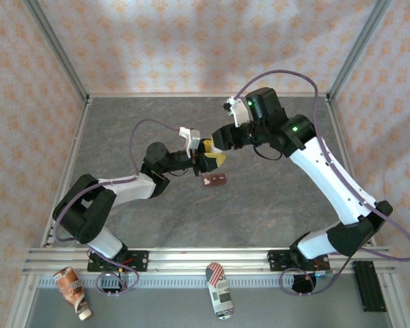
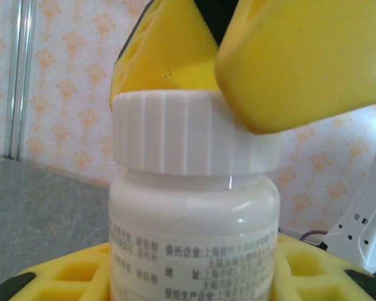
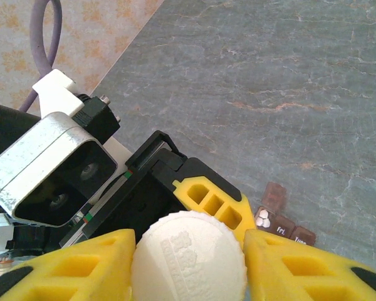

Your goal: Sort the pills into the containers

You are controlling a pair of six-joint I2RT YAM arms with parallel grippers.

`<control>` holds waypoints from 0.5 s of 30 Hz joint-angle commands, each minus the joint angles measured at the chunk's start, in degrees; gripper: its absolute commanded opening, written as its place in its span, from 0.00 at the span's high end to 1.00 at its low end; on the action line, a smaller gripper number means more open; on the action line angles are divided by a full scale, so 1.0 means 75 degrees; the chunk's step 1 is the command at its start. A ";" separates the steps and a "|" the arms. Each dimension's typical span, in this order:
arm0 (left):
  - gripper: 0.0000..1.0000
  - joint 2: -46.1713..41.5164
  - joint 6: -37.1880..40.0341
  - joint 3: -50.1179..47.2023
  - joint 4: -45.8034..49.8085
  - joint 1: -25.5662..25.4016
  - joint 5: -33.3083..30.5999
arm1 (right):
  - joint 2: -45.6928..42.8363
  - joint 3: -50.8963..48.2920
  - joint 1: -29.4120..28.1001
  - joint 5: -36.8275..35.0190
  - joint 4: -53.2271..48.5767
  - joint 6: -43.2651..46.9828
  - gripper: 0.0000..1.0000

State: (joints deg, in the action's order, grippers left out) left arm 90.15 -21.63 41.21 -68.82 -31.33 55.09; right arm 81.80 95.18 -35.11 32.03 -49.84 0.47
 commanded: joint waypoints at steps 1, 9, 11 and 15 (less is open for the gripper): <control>1.00 -0.0011 -0.0039 0.0302 -0.0453 0.0063 0.0032 | -0.0163 -0.0191 -0.0009 -0.0114 0.0220 -0.0089 0.55; 1.00 -0.0061 0.0056 0.0295 -0.0453 0.0062 -0.0205 | -0.0088 -0.0536 -0.0042 0.0058 0.0513 -0.0380 0.59; 1.00 -0.0130 0.0199 0.0217 -0.0426 0.0054 -0.0472 | -0.0056 -0.0613 -0.0096 0.0018 0.0584 -0.0509 0.60; 1.00 -0.0351 0.0762 -0.0090 -0.0363 0.0021 -0.1613 | 0.0008 -0.0930 -0.0256 -0.0356 0.0894 -0.0987 0.61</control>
State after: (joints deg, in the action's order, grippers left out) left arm 90.15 -20.38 40.64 -67.51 -31.03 51.09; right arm 81.25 90.89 -35.24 31.18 -42.87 -2.81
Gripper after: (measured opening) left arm 0.440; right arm 0.398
